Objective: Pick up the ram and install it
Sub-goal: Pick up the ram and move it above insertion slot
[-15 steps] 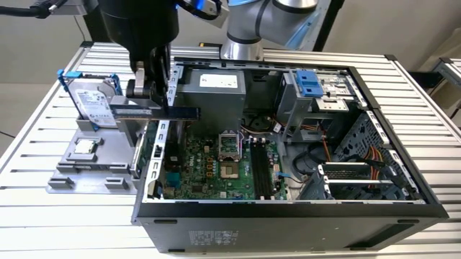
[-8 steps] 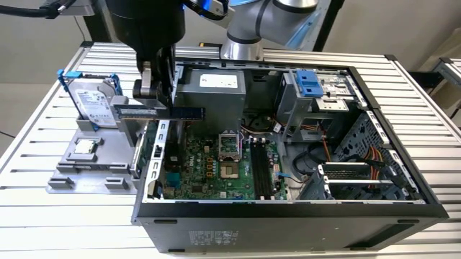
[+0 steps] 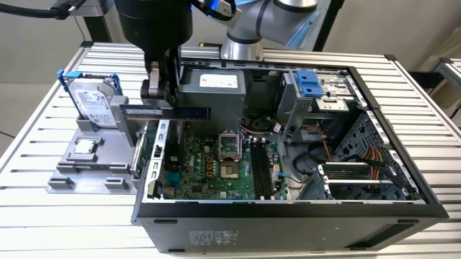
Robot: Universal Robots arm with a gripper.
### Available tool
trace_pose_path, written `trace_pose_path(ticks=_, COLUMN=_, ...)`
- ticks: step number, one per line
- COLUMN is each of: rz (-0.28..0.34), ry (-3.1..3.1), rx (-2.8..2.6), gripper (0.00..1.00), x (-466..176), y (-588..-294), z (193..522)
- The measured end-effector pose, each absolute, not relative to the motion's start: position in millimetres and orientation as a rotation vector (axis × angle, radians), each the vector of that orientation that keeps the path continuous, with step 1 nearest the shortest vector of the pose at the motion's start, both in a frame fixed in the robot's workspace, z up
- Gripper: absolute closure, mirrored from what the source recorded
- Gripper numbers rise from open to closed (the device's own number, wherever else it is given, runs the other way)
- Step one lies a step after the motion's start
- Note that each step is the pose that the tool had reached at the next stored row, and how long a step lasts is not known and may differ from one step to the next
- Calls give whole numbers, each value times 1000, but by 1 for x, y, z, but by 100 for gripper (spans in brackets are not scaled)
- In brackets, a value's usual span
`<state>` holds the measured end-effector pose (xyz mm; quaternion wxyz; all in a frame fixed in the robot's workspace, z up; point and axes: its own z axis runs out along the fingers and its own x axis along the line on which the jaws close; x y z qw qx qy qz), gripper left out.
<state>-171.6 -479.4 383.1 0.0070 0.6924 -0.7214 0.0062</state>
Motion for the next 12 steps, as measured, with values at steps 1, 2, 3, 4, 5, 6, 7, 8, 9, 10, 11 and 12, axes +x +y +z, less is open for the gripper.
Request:
trace_pose_path(ticks=1, rz=19, ry=-2256, rx=2166, gripper=100, x=-171, y=-479, z=383)
trace_pose_path(ticks=2, rz=19, ry=-2256, rx=2166, gripper=100, x=-169, y=-479, z=383)
trace_pose_path(ticks=3, rz=19, ry=-2256, rx=2165, gripper=100, x=-168, y=-479, z=383)
trace_pose_path(ticks=4, rz=19, ry=-2256, rx=2166, gripper=100, x=-168, y=-479, z=383)
trace_pose_path(ticks=5, rz=19, ry=-2256, rx=2166, gripper=100, x=-167, y=-479, z=383)
trace_pose_path(ticks=6, rz=19, ry=-2256, rx=2166, gripper=100, x=-166, y=-479, z=383)
trace_pose_path(ticks=7, rz=19, ry=-2256, rx=2165, gripper=100, x=-165, y=-479, z=383)
trace_pose_path(ticks=8, rz=19, ry=-2256, rx=2166, gripper=100, x=-164, y=-479, z=383)
trace_pose_path(ticks=9, rz=19, ry=-2256, rx=2166, gripper=100, x=-163, y=-479, z=383)
trace_pose_path(ticks=10, rz=19, ry=-2256, rx=2165, gripper=100, x=-162, y=-479, z=383)
trace_pose_path(ticks=11, rz=19, ry=-2256, rx=2165, gripper=100, x=-161, y=-479, z=383)
trace_pose_path(ticks=12, rz=19, ry=-2256, rx=2165, gripper=100, x=-160, y=-479, z=383)
